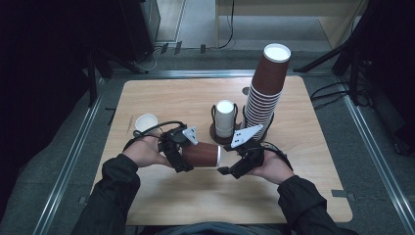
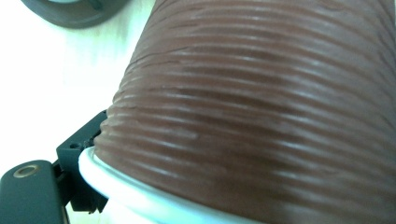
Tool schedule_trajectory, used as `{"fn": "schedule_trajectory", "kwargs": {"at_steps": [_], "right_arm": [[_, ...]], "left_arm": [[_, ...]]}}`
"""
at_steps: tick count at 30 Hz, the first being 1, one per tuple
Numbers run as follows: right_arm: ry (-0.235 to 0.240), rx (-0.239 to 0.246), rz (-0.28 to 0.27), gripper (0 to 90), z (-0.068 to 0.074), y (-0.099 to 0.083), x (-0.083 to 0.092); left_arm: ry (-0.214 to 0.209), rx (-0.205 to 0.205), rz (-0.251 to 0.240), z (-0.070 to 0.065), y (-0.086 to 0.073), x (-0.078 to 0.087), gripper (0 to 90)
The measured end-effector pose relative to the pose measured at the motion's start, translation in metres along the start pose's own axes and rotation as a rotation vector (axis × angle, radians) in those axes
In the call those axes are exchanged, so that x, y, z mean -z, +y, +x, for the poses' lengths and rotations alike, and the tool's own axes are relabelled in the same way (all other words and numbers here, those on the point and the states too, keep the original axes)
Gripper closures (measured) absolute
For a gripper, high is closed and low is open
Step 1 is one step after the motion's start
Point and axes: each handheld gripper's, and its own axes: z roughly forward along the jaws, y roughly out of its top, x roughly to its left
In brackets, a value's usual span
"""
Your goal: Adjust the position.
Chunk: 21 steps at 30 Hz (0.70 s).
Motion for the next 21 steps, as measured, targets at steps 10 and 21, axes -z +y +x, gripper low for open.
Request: {"fn": "schedule_trajectory", "kwargs": {"at_steps": [10, 21], "right_arm": [[0.017, 0.024, 0.022, 15.4, 0.003, 0.001, -0.006], [0.037, 0.065, 0.044, 14.9, 0.008, 0.005, -0.016]], "left_arm": [[-0.026, -0.025, 0.055, -0.005, 0.011, -0.014, 8.2], [-0.057, -0.037, 0.066, -0.011, 0.022, -0.021, 8.1]]}}
